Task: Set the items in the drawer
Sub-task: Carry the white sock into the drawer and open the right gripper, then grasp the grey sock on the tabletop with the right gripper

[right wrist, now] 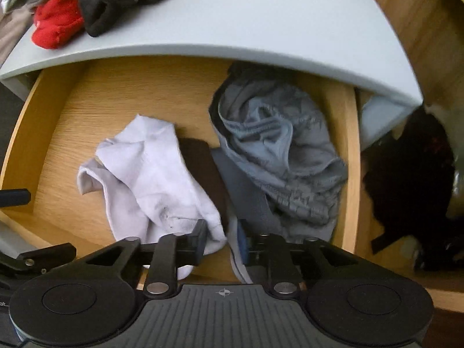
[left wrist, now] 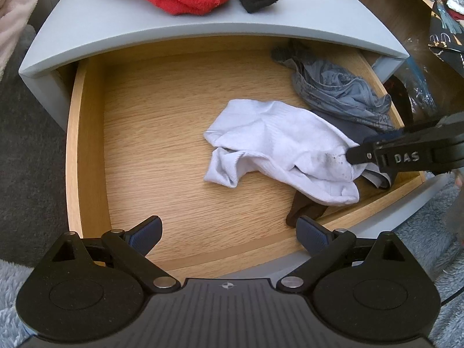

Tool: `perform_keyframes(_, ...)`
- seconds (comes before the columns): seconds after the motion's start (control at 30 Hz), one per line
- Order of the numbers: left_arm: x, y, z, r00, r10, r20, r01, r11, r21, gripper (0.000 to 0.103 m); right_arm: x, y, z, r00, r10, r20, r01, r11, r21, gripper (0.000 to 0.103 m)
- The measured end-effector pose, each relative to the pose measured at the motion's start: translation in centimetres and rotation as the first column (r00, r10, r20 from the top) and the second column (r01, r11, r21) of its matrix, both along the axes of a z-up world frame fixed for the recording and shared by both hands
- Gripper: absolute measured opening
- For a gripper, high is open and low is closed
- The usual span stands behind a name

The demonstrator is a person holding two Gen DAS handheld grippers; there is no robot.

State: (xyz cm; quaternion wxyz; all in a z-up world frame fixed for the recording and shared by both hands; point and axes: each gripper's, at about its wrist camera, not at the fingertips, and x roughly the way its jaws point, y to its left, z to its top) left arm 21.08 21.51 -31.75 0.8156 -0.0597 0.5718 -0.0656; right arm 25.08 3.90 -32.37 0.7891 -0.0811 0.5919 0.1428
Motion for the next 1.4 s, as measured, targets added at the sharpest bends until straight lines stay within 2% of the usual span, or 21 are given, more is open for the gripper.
perform_keyframes(0.03, 0.0, 0.0, 0.0, 1.0, 0.0, 0.0, 0.0, 1.0, 0.0, 0.1, -0.2, 0.2, 0.6, 1.0, 0.007, 0.028, -0.007, 1.0, 0.012, 0.044)
perform_keyframes(0.1, 0.0, 0.0, 0.0, 1.0, 0.001, 0.0, -0.001, 1.0, 0.0, 0.1, -0.3, 0.5, 1.9, 0.996, 0.024, 0.091, -0.028, 0.999, 0.04, 0.056)
perform_keyframes(0.3, 0.0, -0.2, -0.1, 1.0, -0.004, 0.002, 0.004, 1.0, 0.012, 0.1, -0.4, 0.7, 5.5, 0.967, 0.004, 0.254, -0.057, 0.978, 0.202, 0.058)
perform_keyframes(0.4, -0.1, -0.3, 0.0, 1.0, -0.007, 0.006, 0.007, 1.0, 0.019, 0.1, -0.3, 1.2, 7.4, 0.941, -0.008, 0.339, -0.095, 0.954, 0.286, 0.058)
perform_keyframes(0.5, -0.1, -0.4, 0.0, 1.0, -0.007, 0.007, 0.007, 1.0, 0.019, 0.1, 0.1, 1.8, 9.5, 0.903, 0.006, 0.429, -0.168, 0.925, 0.342, 0.058)
perform_keyframes(0.63, 0.0, -0.3, -0.1, 1.0, -0.004, -0.003, 0.004, 1.0, 0.009, 0.1, 0.5, 3.1, 12.4, 0.821, 0.08, 0.566, -0.295, 0.907, 0.3, 0.057)
perform_keyframes(0.7, 0.1, -0.2, -0.1, 1.0, -0.004, -0.004, 0.004, 1.0, 0.008, 0.1, 1.6, 4.0, 13.6, 0.802, 0.084, 0.591, -0.323, 0.894, 0.311, 0.056)
perform_keyframes(0.8, 0.1, -0.2, -0.1, 1.0, -0.004, -0.003, 0.004, 1.0, 0.007, 0.1, 3.7, 6.0, 14.9, 0.8, 0.087, 0.594, -0.346, 0.875, 0.338, 0.056)
perform_keyframes(0.93, 0.1, -0.3, -0.2, 1.0, -0.006, -0.002, 0.006, 1.0, 0.007, 0.1, 6.0, 9.6, 15.3, 0.773, 0.163, 0.613, -0.404, 0.872, 0.276, 0.057)
perform_keyframes(1.07, 0.1, -0.3, -0.1, 1.0, -0.008, -0.001, 0.008, 1.0, 0.009, 0.1, 9.0, 13.2, 14.0, 0.794, 0.195, 0.575, -0.384, 0.896, 0.225, 0.057)
perform_keyframes(1.17, 0.1, -0.3, -0.1, 1.0, -0.008, 0.002, 0.008, 1.0, 0.01, 0.1, 10.6, 14.3, 13.5, 0.818, 0.153, 0.554, -0.329, 0.915, 0.234, 0.056)
perform_keyframes(1.27, 0.1, -0.3, -0.1, 1.0, -0.009, -0.001, 0.009, 1.0, 0.006, 0.1, 11.8, 14.4, 12.9, 0.85, 0.105, 0.516, -0.263, 0.933, 0.244, 0.046)
perform_keyframes(1.33, 0.1, -0.2, -0.1, 1.0, -0.009, -0.002, 0.009, 1.0, 0.004, 0.1, 12.3, 14.3, 12.5, 0.862, 0.103, 0.497, -0.241, 0.945, 0.222, 0.015)
perform_keyframes(1.4, 0.1, -0.2, -0.1, 1.0, -0.009, -0.001, 0.009, 1.0, 0.005, 0.1, 11.7, 13.5, 12.4, 0.856, 0.112, 0.506, -0.244, 0.949, 0.202, 0.006)
